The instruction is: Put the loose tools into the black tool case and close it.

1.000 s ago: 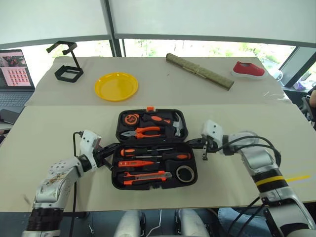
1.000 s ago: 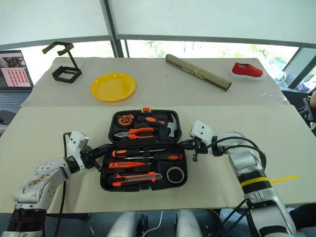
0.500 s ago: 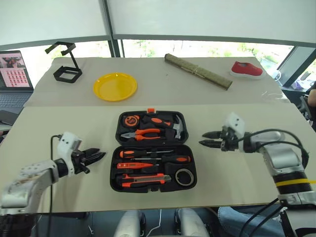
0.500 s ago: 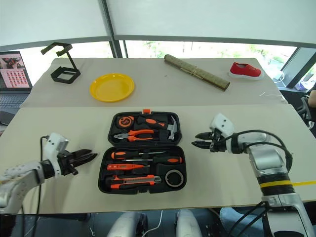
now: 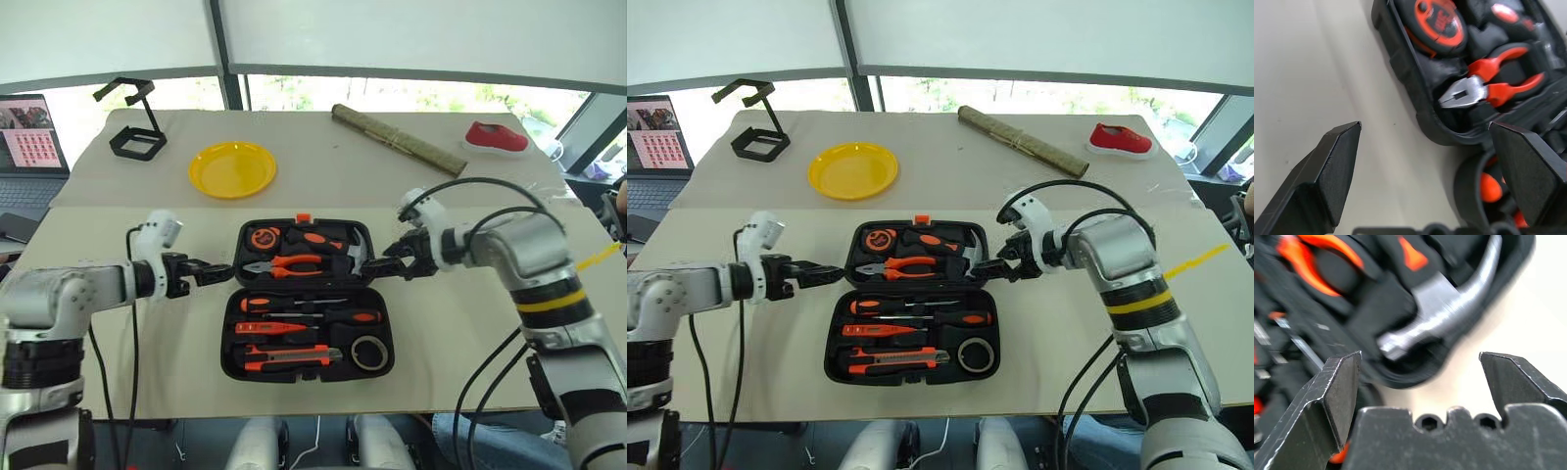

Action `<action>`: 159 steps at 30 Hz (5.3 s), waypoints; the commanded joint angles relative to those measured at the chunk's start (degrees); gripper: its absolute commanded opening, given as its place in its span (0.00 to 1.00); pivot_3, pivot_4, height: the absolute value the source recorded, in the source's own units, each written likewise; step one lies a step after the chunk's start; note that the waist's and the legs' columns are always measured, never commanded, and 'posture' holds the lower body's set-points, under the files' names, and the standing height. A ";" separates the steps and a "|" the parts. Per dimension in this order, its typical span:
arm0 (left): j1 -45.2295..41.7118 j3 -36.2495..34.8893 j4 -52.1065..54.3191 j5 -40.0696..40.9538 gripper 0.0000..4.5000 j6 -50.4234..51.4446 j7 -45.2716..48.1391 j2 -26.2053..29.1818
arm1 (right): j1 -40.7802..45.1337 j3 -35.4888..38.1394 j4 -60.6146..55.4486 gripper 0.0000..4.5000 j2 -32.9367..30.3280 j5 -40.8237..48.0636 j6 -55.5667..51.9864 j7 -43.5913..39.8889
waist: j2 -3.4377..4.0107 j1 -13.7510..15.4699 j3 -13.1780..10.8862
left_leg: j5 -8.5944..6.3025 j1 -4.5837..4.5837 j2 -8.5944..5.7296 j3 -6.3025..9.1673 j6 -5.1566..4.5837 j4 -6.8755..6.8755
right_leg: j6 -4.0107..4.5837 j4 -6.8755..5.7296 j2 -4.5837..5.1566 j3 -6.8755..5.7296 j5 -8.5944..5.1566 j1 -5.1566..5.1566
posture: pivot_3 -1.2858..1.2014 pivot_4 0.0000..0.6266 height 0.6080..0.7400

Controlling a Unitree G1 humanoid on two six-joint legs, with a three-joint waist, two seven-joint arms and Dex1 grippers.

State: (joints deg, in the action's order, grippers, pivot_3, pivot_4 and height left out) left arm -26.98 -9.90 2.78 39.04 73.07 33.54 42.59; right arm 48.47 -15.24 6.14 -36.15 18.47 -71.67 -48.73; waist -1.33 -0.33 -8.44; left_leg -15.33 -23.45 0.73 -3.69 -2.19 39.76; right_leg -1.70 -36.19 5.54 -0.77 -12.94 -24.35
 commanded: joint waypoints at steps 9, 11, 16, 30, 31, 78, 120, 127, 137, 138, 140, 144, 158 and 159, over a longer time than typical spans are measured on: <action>-1.73 -0.29 -1.37 -4.95 0.94 -4.13 -5.57 -4.84 | 3.37 -0.60 6.95 0.79 3.19 -2.96 -2.11 5.60 | 0.00 -0.34 0.00 | -0.02 0.03 0.03 0.01 -0.03 -0.01 | 0.00 0.04 -0.03 0.01 0.00 0.01 | 0.52 0.24 1.00; -2.36 -0.96 -2.09 -5.76 0.84 -4.82 -7.21 -6.26 | 3.78 -0.69 8.37 0.63 3.34 -3.18 -3.03 6.09 | -0.01 0.00 0.00 | -0.03 0.12 0.02 0.02 -0.04 -0.01 | 0.00 0.08 0.01 0.00 0.00 0.09 | 0.52 0.24 1.00; -1.51 -0.54 -0.84 -4.68 0.47 -2.56 -6.31 -7.22 | 4.23 -1.43 9.79 0.27 3.33 -2.94 -3.67 5.98 | -0.05 0.19 0.01 | -0.03 0.22 0.01 0.03 -0.05 0.04 | 0.01 0.06 0.04 0.01 0.01 0.18 | 0.52 0.24 1.00; 4.96 -8.87 2.20 -4.18 0.01 -23.94 1.49 -8.39 | 0.18 5.45 2.49 0.00 4.48 -2.98 23.50 3.59 | -0.13 -0.48 0.03 | 0.13 0.15 0.06 0.04 0.06 0.01 | 0.14 0.01 -0.04 0.08 0.20 -0.01 | 0.52 0.24 1.00; 5.93 -9.15 2.52 -4.61 0.01 -27.48 2.90 -8.41 | -0.69 5.34 1.65 0.00 4.01 -3.57 27.11 2.97 | -0.12 -0.55 0.01 | 0.13 0.11 0.08 0.04 0.08 -0.01 | 0.16 0.04 -0.06 0.08 0.21 -0.05 | 0.52 0.24 1.00; 12.93 7.11 -14.85 -23.78 0.00 -66.32 22.99 -2.59 | -49.78 1.61 -24.98 0.00 -10.67 -17.24 64.49 -2.26 | -0.79 -0.62 0.23 | -0.04 0.63 0.37 -0.55 -0.33 0.07 | 0.08 0.25 -0.21 0.19 0.35 0.32 | 0.52 0.24 1.00; 5.34 11.55 4.89 -12.06 0.00 -48.33 31.74 1.67 | -49.55 10.26 -32.01 0.00 -13.81 -3.26 54.38 -13.13 | -0.61 0.68 0.06 | -0.05 0.72 0.99 -1.19 0.03 -0.02 | 0.52 0.26 -0.53 0.26 0.43 0.11 | 0.52 0.24 1.00; 1.61 20.87 5.78 -17.96 0.00 -46.49 33.88 1.41 | -49.22 4.99 -43.98 0.00 -10.34 0.89 42.07 -8.55 | -0.63 0.92 0.05 | -0.04 0.62 1.05 -1.10 0.04 0.01 | 0.52 0.31 -0.72 0.28 0.40 0.08 | 0.52 0.24 1.00; 4.14 21.59 7.88 -18.20 0.00 -43.63 32.73 0.38 | -43.76 -2.18 -42.57 0.00 -5.24 -1.75 40.63 -4.58 | -0.64 1.13 0.06 | -0.05 0.62 1.02 -1.08 0.03 0.04 | 0.44 0.31 -0.71 0.33 0.35 0.10 | 0.52 0.24 1.00; 4.06 21.56 8.04 -18.15 0.00 -43.19 32.47 0.22 | -42.93 -2.74 -42.02 0.00 -4.33 -2.11 40.65 -4.04 | -0.64 1.14 0.06 | -0.05 0.62 1.02 -1.07 0.03 0.05 | 0.44 0.31 -0.71 0.33 0.35 0.11 | 0.52 0.24 1.00; 3.87 21.51 8.21 -18.11 0.00 -42.59 32.15 -0.03 | -41.73 -3.55 -41.04 0.00 -3.06 -2.75 40.72 -3.24 | -0.64 1.09 0.06 | -0.05 0.62 1.01 -1.07 0.03 0.06 | 0.44 0.30 -0.71 0.34 0.35 0.11 | 0.52 0.24 1.00; 3.94 21.49 7.99 -18.42 0.00 -42.49 32.10 -0.02 | -40.82 -4.86 -39.65 0.00 -2.33 -4.26 42.09 -2.96 | -0.64 1.16 0.06 | -0.05 0.62 1.00 -1.06 0.03 0.06 | 0.43 0.30 -0.71 0.33 0.35 0.11 | 0.52 0.24 1.00; 5.58 21.45 7.71 -19.23 0.00 -42.91 32.11 0.29 | -37.55 -5.30 -34.28 0.00 4.04 -6.57 45.99 -0.82 | -0.64 0.95 0.07 | -0.03 0.71 1.03 -1.06 0.05 0.07 | 0.46 0.21 -0.75 0.33 0.35 0.15 | 0.52 0.24 1.00; 5.65 21.43 7.74 -19.27 0.00 -42.82 32.12 0.30 | -37.43 -5.32 -33.83 0.00 4.44 -6.81 46.46 -0.69 | -0.64 0.92 0.07 | -0.03 0.72 1.05 -1.06 0.05 0.07 | 0.47 0.21 -0.76 0.34 0.35 0.16 | 0.52 0.24 1.00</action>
State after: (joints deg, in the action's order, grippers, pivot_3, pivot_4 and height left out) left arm -22.98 9.11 10.43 20.59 29.51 65.09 42.78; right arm 8.94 -21.76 -27.56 -32.98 12.24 -27.88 -51.67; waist -1.98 0.59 -8.37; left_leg -15.36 -22.71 1.80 -4.76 -2.14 39.83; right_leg -1.22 -35.99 4.75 -0.42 -12.59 -24.19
